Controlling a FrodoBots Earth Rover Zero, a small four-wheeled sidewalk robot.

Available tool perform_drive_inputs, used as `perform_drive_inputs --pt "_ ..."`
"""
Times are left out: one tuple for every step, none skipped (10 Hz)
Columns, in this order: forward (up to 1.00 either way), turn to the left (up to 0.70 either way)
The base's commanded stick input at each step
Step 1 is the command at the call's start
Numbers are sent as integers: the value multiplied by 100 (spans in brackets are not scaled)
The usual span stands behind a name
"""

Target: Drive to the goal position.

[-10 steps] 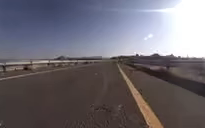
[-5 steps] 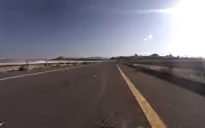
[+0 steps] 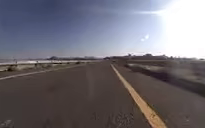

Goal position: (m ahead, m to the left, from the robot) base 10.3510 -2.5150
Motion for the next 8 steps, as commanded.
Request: perform_drive_inputs --pt "70 0" --pt "70 0" --pt "70 0" --pt "70 0" --pt "70 0" --pt "70 0" --pt "70 0" --pt "70 0"
